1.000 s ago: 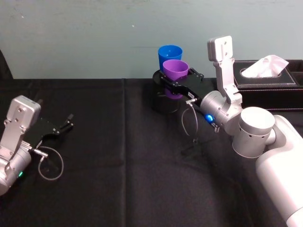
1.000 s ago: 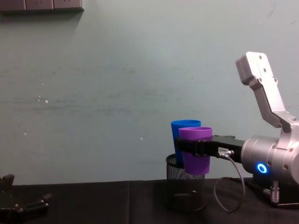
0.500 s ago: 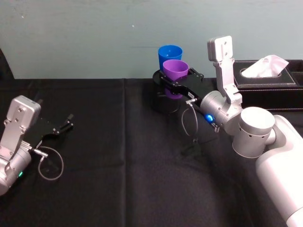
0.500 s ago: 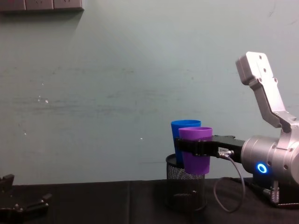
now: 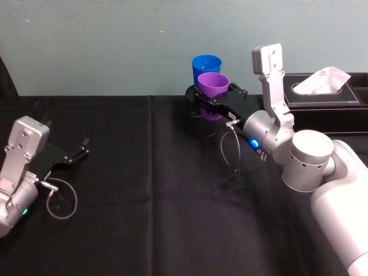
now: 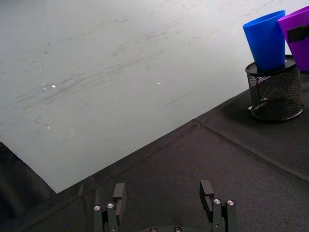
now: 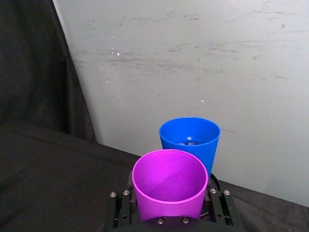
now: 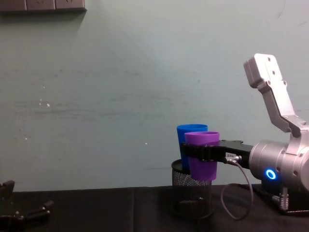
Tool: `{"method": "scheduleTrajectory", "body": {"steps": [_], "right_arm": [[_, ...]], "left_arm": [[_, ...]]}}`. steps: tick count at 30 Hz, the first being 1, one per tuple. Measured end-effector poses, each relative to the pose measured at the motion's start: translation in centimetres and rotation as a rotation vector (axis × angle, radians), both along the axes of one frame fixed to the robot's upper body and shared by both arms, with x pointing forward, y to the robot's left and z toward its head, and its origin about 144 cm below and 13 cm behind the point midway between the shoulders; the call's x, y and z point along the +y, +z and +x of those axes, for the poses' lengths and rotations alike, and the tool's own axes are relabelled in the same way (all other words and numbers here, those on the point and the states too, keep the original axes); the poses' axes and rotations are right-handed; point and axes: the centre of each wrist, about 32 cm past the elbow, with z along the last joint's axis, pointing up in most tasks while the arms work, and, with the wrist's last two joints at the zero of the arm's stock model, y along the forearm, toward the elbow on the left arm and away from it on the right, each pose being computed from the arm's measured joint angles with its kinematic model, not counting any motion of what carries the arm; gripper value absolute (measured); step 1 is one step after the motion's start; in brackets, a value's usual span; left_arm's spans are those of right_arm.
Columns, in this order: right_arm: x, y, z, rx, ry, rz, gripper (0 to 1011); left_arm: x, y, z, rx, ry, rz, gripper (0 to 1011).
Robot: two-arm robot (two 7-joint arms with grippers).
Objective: Pick up one cup with a gripper and tap it against the other cup.
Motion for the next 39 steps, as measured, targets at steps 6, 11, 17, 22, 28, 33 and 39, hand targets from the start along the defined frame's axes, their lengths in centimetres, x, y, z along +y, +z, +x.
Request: {"method": "scheduleTrajectory", "body": {"steps": [6,11,17,22,28,33,39], "right_arm": [[0.0,0.0,0.0,0.0,0.0,0.0,734],[0.0,0.0,0.0,0.0,0.0,0.0,734],[0.0,0.0,0.0,0.0,0.0,0.0,734],[0.0,0.0,0.0,0.0,0.0,0.0,734],[0.0,0.0,0.0,0.0,0.0,0.0,734],[0.0,0.0,0.0,0.0,0.0,0.0,734],[0.0,0.0,0.0,0.0,0.0,0.0,734]], "left_arm": [[0.0,0.0,0.0,0.0,0.0,0.0,1000],[0.0,0.0,0.0,0.0,0.0,0.0,1000],[0.0,0.0,0.0,0.0,0.0,0.0,1000],[0.0,0.0,0.0,0.0,0.0,0.0,1000],[0.0,0.0,0.0,0.0,0.0,0.0,1000],[0.0,0.0,0.0,0.0,0.0,0.0,1000],[0.0,0.0,0.0,0.0,0.0,0.0,1000]]}}
